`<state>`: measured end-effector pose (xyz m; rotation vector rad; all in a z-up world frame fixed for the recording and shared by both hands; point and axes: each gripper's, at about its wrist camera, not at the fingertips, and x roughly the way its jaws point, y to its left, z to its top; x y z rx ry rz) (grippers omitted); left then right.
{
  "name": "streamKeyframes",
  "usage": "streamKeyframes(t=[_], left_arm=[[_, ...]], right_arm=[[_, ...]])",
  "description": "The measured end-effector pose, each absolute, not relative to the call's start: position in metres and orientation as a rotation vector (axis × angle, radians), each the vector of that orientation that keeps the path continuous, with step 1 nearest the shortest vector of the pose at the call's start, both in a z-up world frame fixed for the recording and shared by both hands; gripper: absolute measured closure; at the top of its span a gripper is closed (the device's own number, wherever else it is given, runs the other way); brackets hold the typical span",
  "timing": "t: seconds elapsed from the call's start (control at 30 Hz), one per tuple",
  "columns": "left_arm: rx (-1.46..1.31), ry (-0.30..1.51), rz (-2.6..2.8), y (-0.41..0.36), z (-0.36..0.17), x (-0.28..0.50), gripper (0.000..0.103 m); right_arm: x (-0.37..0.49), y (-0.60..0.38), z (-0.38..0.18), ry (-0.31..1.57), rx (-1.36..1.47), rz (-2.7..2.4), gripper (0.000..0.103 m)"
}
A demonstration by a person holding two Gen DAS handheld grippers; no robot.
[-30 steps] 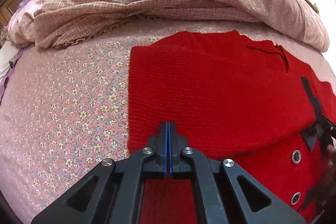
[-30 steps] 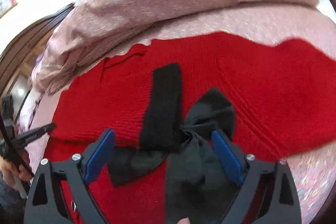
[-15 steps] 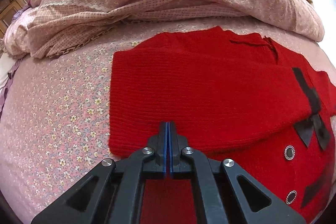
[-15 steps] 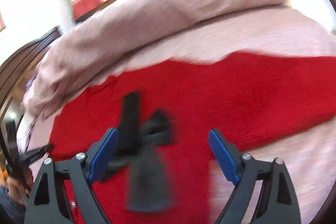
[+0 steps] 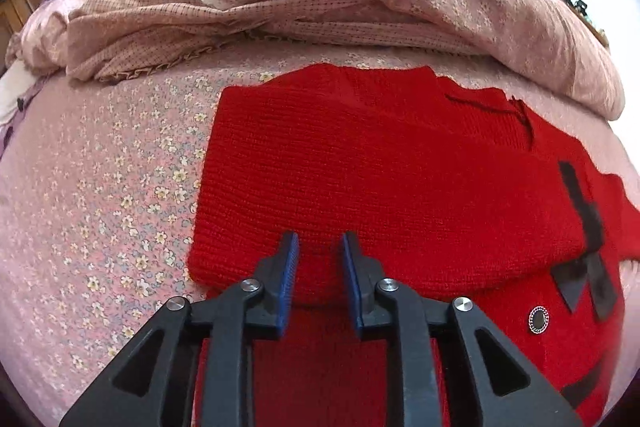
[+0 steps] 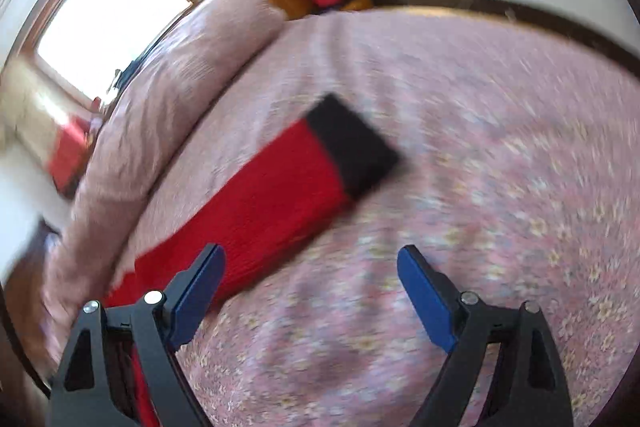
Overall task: Fold small clothes
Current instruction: 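Move the right tool to the other sleeve and grasp its black cuff, then fold the held sleeve across the body with the right tool, release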
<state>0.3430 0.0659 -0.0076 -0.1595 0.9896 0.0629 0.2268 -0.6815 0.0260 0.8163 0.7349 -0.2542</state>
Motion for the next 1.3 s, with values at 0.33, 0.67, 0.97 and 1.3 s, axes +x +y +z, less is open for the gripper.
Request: streamKeyframes(t=[0.33, 0.67, 0.97, 1.3], left_arm=[[-0.108, 0.996, 0.042, 0.068, -0.006, 0.341, 0.087], [-0.158, 0.999, 0.027, 0.080, -0.005, 0.338, 0.087], [-0.139, 0.994, 0.037, 0.077, -0.005, 0.338, 0.087], [-0.146, 0.997, 0.040, 0.079, -0.005, 0.338, 0.087]], right_arm=[[0.275, -0.712, 0.010, 0.679, 0.857, -0.246, 0.011], [0.275, -0.719, 0.005, 0.553, 1.017, -0.184, 0.012], [0.267, -0.725, -0.013, 0.636, 1.014, -0.278, 0.091], [0.302, -0.652, 0.071, 0.655, 0.464, -0.332, 0.092]])
